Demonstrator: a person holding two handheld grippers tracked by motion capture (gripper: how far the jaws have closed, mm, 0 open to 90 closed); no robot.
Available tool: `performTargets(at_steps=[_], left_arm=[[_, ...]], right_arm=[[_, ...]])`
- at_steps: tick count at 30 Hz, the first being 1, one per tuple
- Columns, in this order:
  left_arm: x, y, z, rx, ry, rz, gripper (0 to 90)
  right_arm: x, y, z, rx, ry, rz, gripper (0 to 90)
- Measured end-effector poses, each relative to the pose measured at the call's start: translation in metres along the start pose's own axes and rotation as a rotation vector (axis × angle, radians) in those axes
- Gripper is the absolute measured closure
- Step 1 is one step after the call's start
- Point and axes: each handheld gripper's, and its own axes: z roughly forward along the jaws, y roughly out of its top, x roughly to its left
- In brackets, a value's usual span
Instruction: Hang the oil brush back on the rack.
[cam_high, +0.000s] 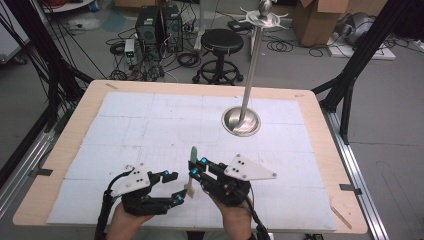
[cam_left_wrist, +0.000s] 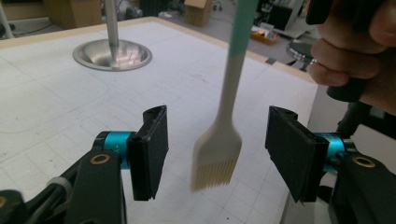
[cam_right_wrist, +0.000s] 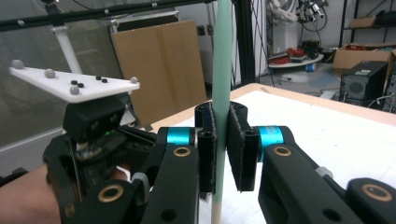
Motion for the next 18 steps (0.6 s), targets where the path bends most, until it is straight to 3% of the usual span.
performTargets(at_steps=[4, 8, 13, 18], left_arm=[[0.014, 0.001, -0.013, -0.074, -0.002, 0.007, 29.5], [0.024, -0.002, -0.022, -0.136, 0.035, 0.044, 19.2], [0.032, -0.008, -0.027, -0.124, 0.072, 0.03, 17.7], [0.034, -0.01, -0.028, -0.112, 0.082, 0.029, 17.8]], right_arm=[[-0.018, 0.009, -0.008, -0.007, 0.017, 0.0, 82.5], [-0.04, 0.017, -0.009, 0.016, 0.09, 0.024, 82.4], [-0.07, 0.029, -0.005, -0.002, 0.154, 0.031, 82.4], [-0.089, 0.051, -0.002, 0.0, 0.135, 0.024, 82.4]])
